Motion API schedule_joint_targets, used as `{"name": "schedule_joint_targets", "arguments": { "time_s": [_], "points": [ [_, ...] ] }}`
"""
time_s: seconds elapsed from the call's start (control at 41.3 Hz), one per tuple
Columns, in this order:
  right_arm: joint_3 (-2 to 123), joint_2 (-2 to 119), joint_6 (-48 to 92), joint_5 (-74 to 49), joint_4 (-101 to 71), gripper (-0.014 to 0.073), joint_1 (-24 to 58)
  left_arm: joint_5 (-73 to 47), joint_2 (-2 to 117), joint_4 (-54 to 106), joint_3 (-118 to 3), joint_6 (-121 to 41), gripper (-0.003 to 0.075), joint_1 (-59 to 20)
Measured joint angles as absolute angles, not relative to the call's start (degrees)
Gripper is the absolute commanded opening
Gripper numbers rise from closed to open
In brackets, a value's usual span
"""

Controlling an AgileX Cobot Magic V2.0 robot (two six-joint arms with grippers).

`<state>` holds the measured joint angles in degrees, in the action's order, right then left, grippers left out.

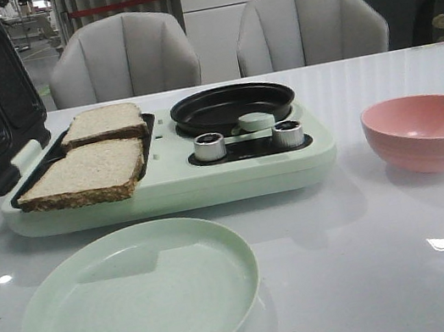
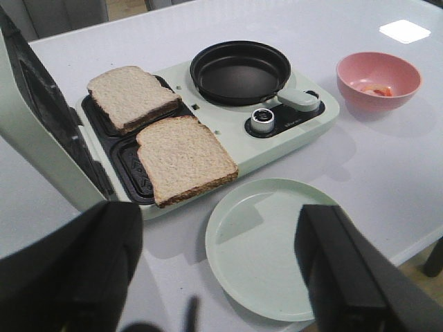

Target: Make breakfast with bread and shrimp

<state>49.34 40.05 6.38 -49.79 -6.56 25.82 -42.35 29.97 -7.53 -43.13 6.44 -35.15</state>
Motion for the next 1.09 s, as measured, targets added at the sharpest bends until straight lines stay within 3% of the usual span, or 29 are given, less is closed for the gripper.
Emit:
{"name": "schedule_joint_targets", "arguments": {
  "time_s": [0.266,0.557,0.895,0.968,1.089],
  "points": [
    [49.34,39.95,6.38,-49.79,-6.52,0.0473,25.82,-47.06,35.48,-24.68,-46.29,17.77,0.0521,-35.15],
    [49.34,40.01,6.38,-49.79,-6.52,0.0473,25.82,-53.89,50.03,-27.74,-57.81,19.48,0.0521,-33.4],
    [49.34,40.01,6.36,-49.79,-6.52,0.0473,25.82,-51.25,62.7,-11.39,-67.52,4.07,0.0518,-16.15],
    [49.34,40.01,6.36,-49.79,-6.52,0.0473,25.82,-50.14,63.91,-6.76,-68.22,0.34,0.0484,-10.74],
    [49.34,40.01,6.36,-49.79,-6.52,0.0473,25.82,-48.91,64.58,-0.4,-68.33,-4.92,0.0312,-2.49]
  ]
}}
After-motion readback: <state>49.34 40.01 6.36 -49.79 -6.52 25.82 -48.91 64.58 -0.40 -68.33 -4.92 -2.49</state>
